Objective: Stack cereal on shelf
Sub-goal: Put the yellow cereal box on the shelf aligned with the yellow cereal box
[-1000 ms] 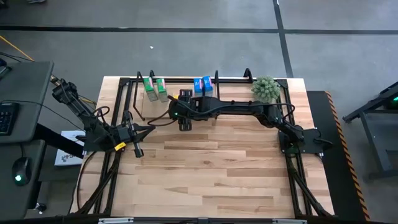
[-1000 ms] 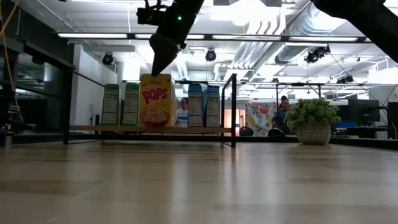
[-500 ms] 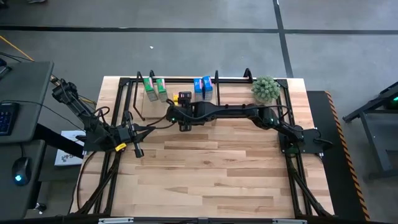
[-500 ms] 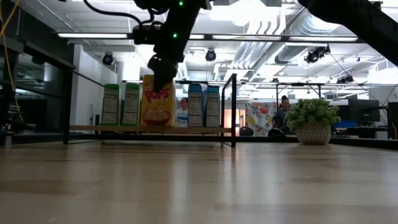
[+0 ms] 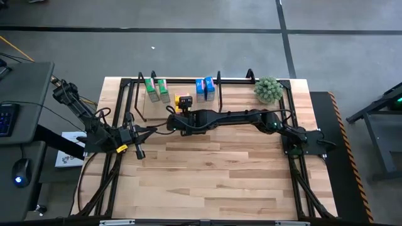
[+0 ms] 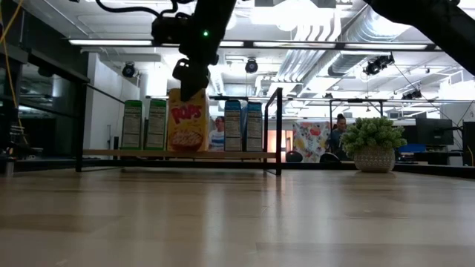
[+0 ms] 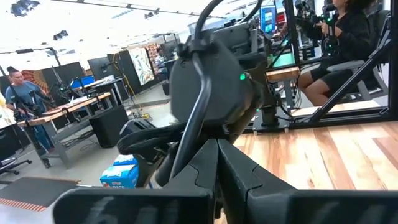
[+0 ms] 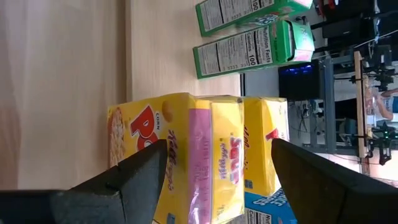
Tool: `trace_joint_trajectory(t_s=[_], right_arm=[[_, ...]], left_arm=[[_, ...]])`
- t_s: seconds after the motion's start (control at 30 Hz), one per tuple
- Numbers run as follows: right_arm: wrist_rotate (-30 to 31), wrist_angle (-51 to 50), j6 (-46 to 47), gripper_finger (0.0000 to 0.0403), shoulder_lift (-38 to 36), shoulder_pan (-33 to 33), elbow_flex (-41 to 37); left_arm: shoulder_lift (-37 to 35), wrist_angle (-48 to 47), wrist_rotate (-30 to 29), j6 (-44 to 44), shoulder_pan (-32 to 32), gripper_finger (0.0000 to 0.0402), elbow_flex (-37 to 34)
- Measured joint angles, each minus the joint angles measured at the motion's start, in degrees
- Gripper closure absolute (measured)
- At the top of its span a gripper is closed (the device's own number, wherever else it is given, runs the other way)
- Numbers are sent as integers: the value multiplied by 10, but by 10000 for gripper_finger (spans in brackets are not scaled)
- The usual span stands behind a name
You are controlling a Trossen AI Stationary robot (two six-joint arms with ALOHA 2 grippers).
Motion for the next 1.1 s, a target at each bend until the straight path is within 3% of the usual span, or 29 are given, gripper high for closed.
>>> trace_joint_trajectory(t_s=[0.8, 1.1], right_arm=[[48, 5, 21, 121, 30, 11, 0], [118, 11, 15, 121, 45, 18, 1]], left_arm=[[0, -6, 0, 0, 0, 399, 0], [0, -10, 0, 0, 0, 399, 0]])
